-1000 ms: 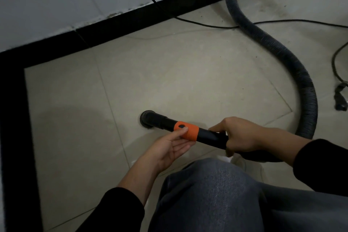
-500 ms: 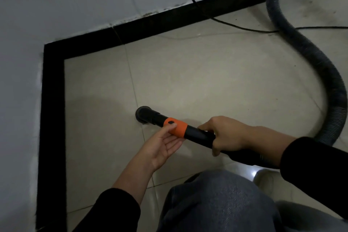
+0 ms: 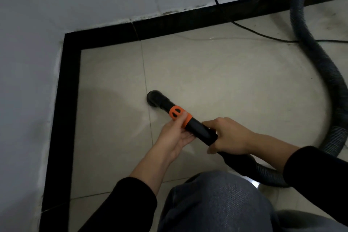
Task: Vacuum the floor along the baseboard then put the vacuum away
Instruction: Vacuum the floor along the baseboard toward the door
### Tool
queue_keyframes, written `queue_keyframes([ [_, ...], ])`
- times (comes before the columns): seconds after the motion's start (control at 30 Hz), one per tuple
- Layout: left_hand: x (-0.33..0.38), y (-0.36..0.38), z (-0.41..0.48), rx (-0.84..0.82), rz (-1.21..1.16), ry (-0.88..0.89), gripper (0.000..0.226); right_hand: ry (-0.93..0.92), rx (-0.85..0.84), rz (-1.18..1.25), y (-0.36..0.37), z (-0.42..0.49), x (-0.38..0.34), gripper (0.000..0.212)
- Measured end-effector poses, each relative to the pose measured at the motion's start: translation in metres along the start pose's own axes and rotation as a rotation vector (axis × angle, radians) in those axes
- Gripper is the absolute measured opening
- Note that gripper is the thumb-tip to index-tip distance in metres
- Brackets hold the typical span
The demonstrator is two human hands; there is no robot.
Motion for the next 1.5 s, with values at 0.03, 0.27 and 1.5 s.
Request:
queue_keyframes([
  [0.03,0.000,0.011,-0.002,-0.010,0.013,0.033,0.027,0.014,0.019,0.031,-0.007,-0.005,0.004,0.039],
  [0.27,0.013,0.089,-0.018,-0.183,0.164,0.195,0.018,0.495,0.195,0.873,-0.087,-0.048,0.084,0.036],
  [1.5,0.251,0.347,-0.195,-0.209,0.867,0.621,0.019,1.821,1.098,0.783,-0.235,-0.225,0.105,0.029],
])
Point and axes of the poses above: each hand's wrist, its own z-axis towards the middle knuckle, its own y-axis out of the palm, x = y × z, the point moved 2 cm from there along z, towards the middle knuckle, and after that the axes turned 15 degrees about x, right-handed, at the moved point
